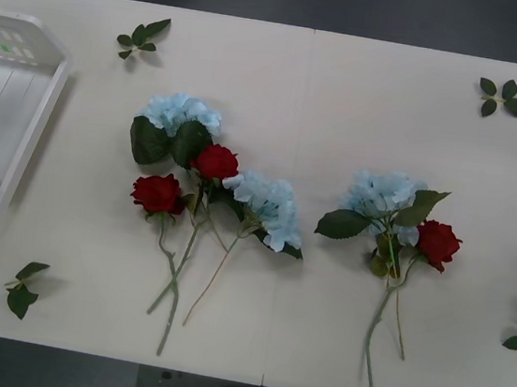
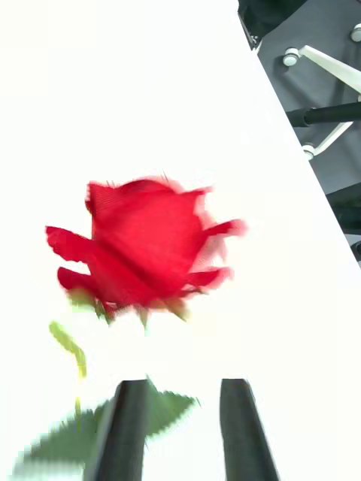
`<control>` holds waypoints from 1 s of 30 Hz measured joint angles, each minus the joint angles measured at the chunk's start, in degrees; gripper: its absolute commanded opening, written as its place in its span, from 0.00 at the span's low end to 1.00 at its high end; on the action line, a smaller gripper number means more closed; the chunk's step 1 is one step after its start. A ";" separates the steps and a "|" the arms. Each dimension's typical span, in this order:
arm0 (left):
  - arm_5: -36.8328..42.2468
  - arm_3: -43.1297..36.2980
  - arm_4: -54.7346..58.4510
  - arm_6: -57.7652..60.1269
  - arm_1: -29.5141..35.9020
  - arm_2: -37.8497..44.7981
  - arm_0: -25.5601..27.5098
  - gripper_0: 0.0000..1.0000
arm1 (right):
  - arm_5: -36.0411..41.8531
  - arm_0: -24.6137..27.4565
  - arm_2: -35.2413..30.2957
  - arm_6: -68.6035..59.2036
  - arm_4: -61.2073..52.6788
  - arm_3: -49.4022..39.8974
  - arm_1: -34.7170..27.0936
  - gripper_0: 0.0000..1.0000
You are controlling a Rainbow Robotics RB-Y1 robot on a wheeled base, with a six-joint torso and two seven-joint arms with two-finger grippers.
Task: Put the red flowers into the right box and the blue flowers into the left box
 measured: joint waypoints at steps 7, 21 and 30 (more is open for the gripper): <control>-1.91 0.50 -2.58 0.00 0.00 -1.39 0.00 1.00 | 1.06 0.00 0.00 3.48 -2.73 -0.14 0.00 0.80; -1.91 0.24 1.89 0.00 0.00 -1.70 0.00 1.00 | 27.42 0.00 -5.43 14.37 -15.35 -12.78 0.00 0.80; 10.12 -15.35 9.78 0.01 -0.03 4.99 3.52 1.00 | 42.80 0.06 -3.62 8.58 -18.13 -27.44 4.22 0.80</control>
